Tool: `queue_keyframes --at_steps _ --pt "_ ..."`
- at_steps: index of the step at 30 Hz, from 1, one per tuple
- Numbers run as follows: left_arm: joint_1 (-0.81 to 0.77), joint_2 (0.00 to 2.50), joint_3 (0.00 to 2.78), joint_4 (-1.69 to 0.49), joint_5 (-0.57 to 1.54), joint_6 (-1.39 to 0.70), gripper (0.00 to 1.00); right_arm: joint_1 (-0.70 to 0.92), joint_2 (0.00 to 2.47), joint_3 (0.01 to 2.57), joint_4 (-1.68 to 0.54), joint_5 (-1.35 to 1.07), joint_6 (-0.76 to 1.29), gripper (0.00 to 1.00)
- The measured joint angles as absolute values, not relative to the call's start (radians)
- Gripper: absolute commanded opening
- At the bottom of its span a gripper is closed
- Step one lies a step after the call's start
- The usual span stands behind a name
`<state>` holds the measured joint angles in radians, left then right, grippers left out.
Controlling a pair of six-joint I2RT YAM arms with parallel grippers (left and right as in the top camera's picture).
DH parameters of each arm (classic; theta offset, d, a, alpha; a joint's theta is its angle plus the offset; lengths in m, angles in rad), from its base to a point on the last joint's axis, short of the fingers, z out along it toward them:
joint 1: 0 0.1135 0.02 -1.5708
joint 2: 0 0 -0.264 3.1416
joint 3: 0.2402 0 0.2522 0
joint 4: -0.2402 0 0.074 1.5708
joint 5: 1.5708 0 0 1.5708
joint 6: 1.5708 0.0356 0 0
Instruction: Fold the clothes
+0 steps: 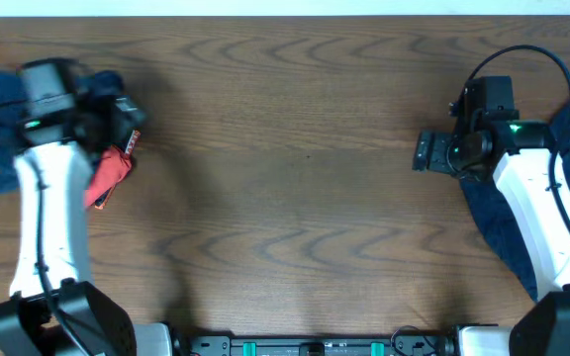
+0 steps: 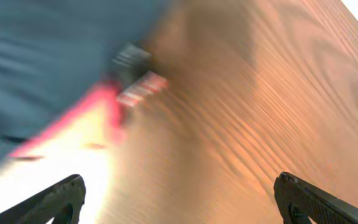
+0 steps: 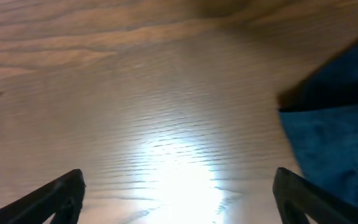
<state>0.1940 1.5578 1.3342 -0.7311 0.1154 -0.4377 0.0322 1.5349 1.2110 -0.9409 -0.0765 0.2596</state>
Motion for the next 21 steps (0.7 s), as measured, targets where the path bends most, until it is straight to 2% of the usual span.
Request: queue_keyframes --at_steps 4,9,16,21 --pt "-0.013 1.566 1.335 -0.780 0.128 -0.409 0.98 0.032 1.564 1.210 -0.932 -0.152 0.236 0.99" --pt "-0.198 1.591 1.336 -0.984 0.137 -0.349 0.98 0.032 1.608 1.209 -1.026 -0.224 0.184 0.99" --pt "-0.216 1.597 1.336 -1.359 0.151 -0.306 0.98 0.032 1.623 1.203 -1.185 -0.249 0.141 0.99" --pt "-0.213 1.566 1.333 -1.431 0.150 -0.264 0.98 0.029 1.591 1.200 -1.220 -0.247 0.142 0.99"
